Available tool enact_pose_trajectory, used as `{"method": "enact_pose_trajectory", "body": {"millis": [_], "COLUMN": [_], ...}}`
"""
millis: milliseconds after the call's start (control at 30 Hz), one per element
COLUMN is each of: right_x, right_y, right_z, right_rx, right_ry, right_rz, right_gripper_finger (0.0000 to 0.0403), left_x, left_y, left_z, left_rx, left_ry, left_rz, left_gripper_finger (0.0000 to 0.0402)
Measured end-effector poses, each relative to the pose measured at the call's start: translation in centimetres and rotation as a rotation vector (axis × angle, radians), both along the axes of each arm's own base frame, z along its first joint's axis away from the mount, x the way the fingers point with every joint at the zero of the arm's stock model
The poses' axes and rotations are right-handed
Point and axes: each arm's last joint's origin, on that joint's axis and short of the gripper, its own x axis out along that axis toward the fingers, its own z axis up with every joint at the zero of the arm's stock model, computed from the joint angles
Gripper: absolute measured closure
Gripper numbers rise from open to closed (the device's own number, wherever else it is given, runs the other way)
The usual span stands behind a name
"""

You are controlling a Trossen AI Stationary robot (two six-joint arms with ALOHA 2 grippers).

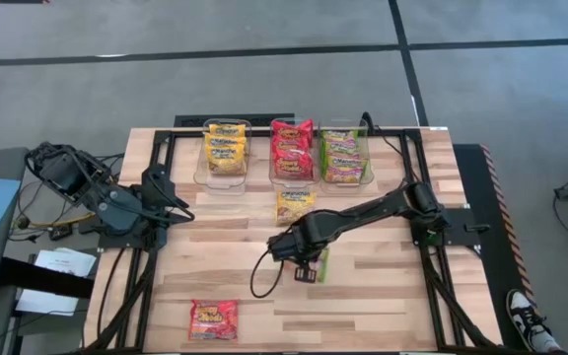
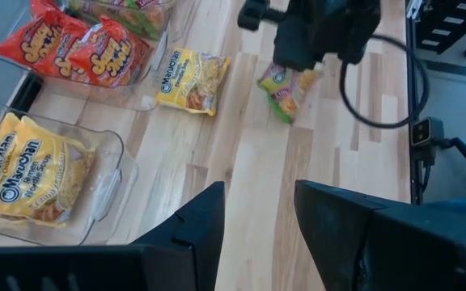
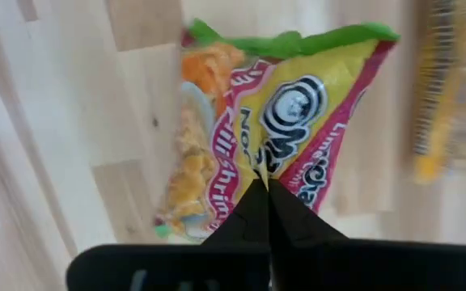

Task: Sort Maruchan noodles
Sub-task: Put the green noodle pack into the right transparent bin

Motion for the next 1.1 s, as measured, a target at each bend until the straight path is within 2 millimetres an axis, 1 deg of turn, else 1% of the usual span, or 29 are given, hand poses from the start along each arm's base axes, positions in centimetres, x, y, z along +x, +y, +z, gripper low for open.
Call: {"method": "enact_pose_trajectory", "body": {"millis": [267,467,567,800,933,1100], "right_x": [-0.5,-1.2,-1.3,-2.8,-4.5,-6.7], "right_y": [-1.0,-2.7,-3.7,-7.0,-9.7,-12.9], "right_z": [4.0,6.5,7.6,11.1,13.6,16.1], "right_rx": [-0.177,-0.340,-0.388,-0.492,-0.540,-0.602], "right_ry": [0.017,0.055,0.022,-0.051,-0.084,-0.110], "right_rz": [0.028,0.042,0.056,0.039,0.000,-0.052], "right_gripper_finger": [0.0400,0.0400,0.0400,0.0400,0.0400,0.0400], "left_x": [0.0,0.0,0.0,0.0,0.0,0.0], "left_y": [0.0,0.0,0.0,0.0,0.0,0.0], "left_z": [0.0,0.0,0.0,0.0,0.0,0.0], "left_rx": [0.001,0.001,0.000,-0.001,-0.001,0.003], "left_ry": [0.000,0.000,0.000,-0.001,-0.001,-0.004], "left_rz": [-0.002,-0.003,-0.002,-0.002,-0.001,0.005], "left_gripper_finger": [0.0264,0.0264,0.0264,0.0264,0.0264,0.0264]}}
